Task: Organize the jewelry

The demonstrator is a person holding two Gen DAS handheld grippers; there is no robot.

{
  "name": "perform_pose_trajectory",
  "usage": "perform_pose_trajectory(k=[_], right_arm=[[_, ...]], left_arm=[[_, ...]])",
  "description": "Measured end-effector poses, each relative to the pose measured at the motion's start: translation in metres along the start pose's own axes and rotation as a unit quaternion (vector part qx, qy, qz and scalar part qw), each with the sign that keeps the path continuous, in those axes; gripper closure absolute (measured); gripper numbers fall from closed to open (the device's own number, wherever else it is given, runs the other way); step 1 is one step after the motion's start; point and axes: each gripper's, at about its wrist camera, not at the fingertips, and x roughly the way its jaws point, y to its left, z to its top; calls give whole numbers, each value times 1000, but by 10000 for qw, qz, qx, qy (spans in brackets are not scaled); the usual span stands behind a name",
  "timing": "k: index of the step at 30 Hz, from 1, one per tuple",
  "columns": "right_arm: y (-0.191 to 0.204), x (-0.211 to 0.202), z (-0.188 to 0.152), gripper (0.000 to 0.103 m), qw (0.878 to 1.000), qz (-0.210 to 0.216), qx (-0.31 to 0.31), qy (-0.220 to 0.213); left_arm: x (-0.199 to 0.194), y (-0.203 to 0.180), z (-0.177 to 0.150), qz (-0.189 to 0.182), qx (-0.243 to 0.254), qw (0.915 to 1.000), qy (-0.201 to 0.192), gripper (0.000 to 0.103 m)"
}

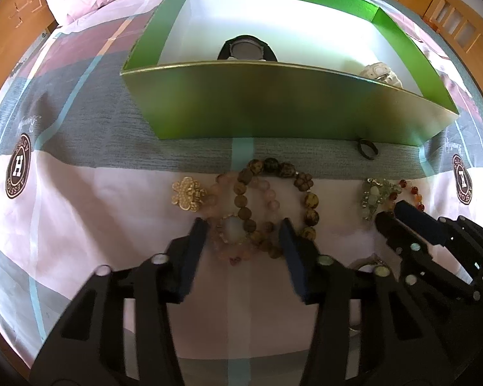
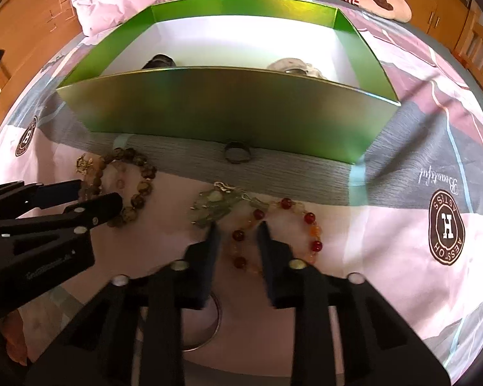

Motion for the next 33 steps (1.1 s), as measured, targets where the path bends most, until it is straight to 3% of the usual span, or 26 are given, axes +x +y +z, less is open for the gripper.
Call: perform_pose_trajectory(k=[4, 12, 19, 27, 33], right_arm=[[1, -2, -1, 94, 10000, 68, -27, -21], [-4, -22, 5, 96, 9992, 228, 45, -312], [-11, -33, 8, 96, 9983, 306, 205, -449], [-30, -48, 14, 96, 9944, 673, 642, -510], [-40, -59, 14, 96, 9919, 808, 789, -573]], left_arm=[[-1, 0, 1, -41, -45, 10000, -13, 66], [-13, 15, 4, -328, -271, 9991, -95, 90], [-31, 28, 3, -546, -262, 9979, -218, 95], [-54, 67, 2, -954, -679, 9925, -346, 95], [-54, 78, 1, -964, -782, 9918, -317, 95]])
